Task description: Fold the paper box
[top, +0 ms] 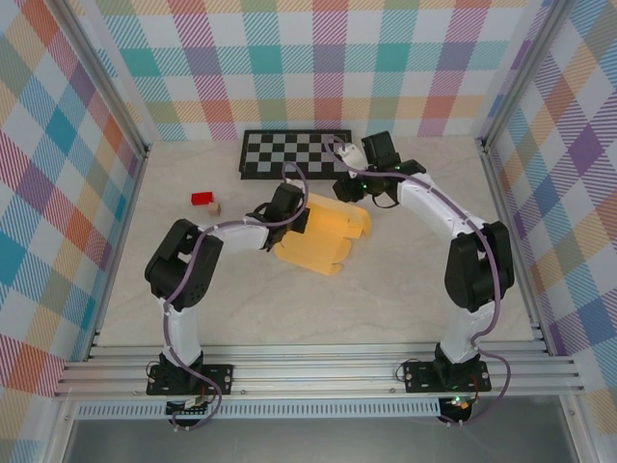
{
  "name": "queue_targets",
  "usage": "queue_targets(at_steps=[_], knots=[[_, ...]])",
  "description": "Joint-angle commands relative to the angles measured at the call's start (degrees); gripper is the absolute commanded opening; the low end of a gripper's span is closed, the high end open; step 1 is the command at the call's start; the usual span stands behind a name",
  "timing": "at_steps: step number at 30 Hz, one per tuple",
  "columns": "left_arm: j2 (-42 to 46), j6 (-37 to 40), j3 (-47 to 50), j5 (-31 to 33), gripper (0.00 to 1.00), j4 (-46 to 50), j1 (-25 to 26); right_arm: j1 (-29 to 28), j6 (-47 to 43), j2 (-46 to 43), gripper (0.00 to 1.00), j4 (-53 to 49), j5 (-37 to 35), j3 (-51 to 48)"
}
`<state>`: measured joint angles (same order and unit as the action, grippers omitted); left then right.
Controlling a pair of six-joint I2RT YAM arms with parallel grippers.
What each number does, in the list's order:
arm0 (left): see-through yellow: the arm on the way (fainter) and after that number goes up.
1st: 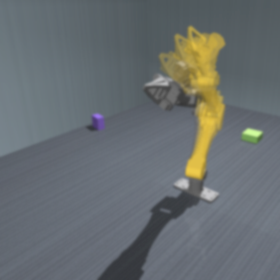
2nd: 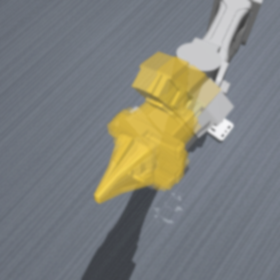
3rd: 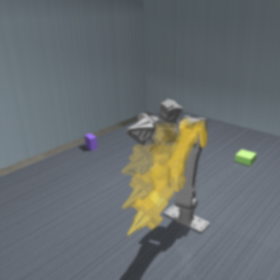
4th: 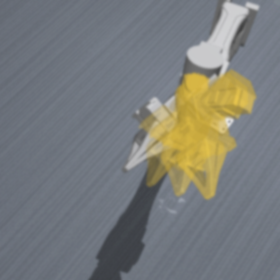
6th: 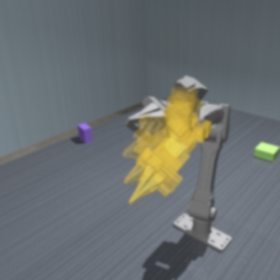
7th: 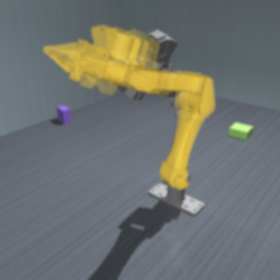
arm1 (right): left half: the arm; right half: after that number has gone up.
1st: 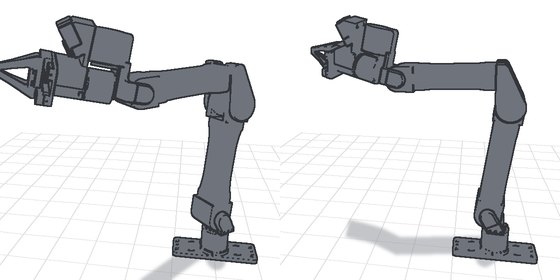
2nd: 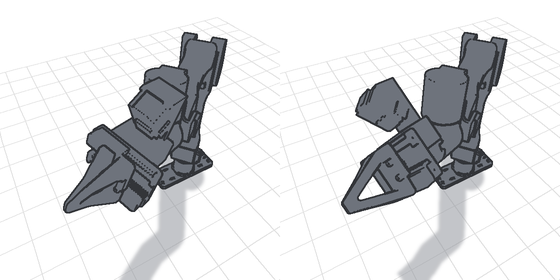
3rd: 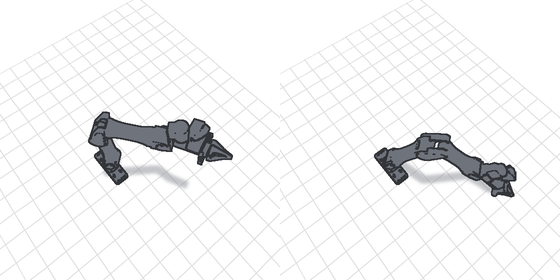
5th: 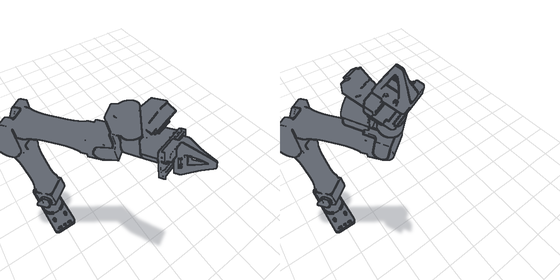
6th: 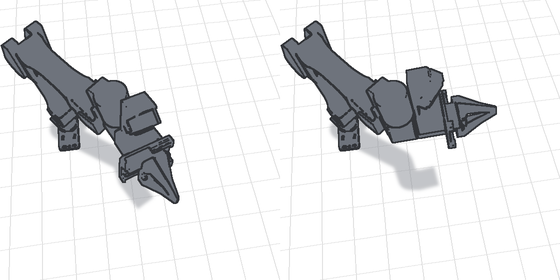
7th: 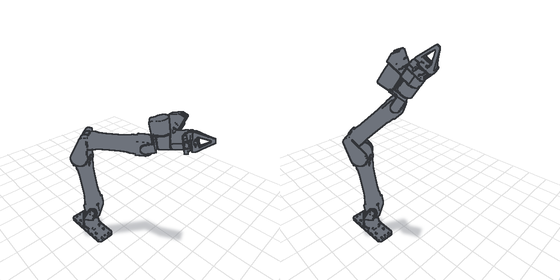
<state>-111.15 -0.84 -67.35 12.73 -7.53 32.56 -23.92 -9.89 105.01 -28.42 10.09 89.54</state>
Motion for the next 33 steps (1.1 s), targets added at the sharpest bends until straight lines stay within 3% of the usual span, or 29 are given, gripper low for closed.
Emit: queue_targets(at_steps=[1,5,10,16,24,33], knots=[[2.21,-2.85,1.73,5.59,0.0,3.39,0.27,0.37,12.17,-0.73,0.34,-4.09,-1.33,-0.4],[2.96,-7.87,3.73,10.93,0.0,3.32,1.38,0.23,27.49,-0.89,0.34,-1.83,-0.95,-2.73],[2.46,-9.8,4.2,13.85,0.0,3.3,3.5,-0.1,37.28,0.99,0.36,2.88,1.24,-4.42],[2.26,-9.88,3.9,15.38,0.0,4.69,4.14,-0.21,39.11,3.22,0.38,1.97,-1.95,-4.71],[0.78,-10.34,3.13,14.7,0.0,5.46,4.18,-0.37,41.23,4.49,0.37,3.41,0.32,-7.04],[-1.42,-9.09,0.39,10.59,0.0,7.83,4.18,-0.41,42.35,6.29,0.26,5.93,2.88,-8.33]])
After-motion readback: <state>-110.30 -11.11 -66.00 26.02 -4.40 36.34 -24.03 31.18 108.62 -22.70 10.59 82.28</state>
